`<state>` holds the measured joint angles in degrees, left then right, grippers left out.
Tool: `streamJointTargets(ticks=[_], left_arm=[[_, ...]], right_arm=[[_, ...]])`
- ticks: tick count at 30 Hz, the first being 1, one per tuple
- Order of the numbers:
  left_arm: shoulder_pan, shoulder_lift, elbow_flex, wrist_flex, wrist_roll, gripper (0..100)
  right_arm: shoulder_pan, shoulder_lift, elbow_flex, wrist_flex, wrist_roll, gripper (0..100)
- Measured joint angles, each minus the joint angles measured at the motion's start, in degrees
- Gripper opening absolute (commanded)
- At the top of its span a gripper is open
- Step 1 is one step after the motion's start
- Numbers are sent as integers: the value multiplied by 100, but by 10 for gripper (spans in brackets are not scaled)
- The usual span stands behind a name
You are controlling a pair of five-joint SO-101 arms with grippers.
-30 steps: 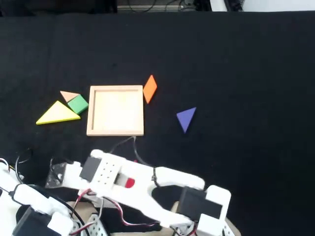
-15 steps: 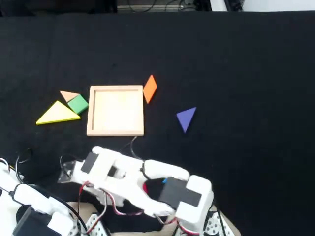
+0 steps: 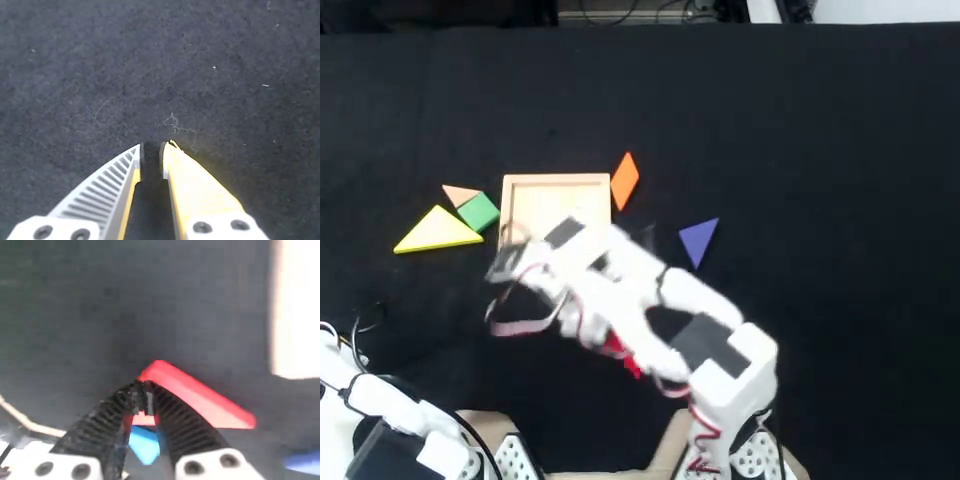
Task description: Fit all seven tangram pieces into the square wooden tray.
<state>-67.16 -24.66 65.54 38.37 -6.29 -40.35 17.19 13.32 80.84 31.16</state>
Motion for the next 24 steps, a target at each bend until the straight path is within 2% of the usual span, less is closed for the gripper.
streamJointTargets(ticks=[7,10,13,16,20,24], left_arm=[[0,0,0,0,0,91],[0,0,0,0,0,91],[0,0,0,0,0,91],[0,0,0,0,0,91],[0,0,0,0,0,91],[0,0,0,0,0,91]], right_arm=[[1486,0,-668,-484,809,11],[1662,-105,-888,-132,879,11],[1292,-527,-958,580,897,11],[527,-1029,-923,844,897,11],[-519,-1363,-202,774,897,11],[-809,-1160,589,308,782,11]])
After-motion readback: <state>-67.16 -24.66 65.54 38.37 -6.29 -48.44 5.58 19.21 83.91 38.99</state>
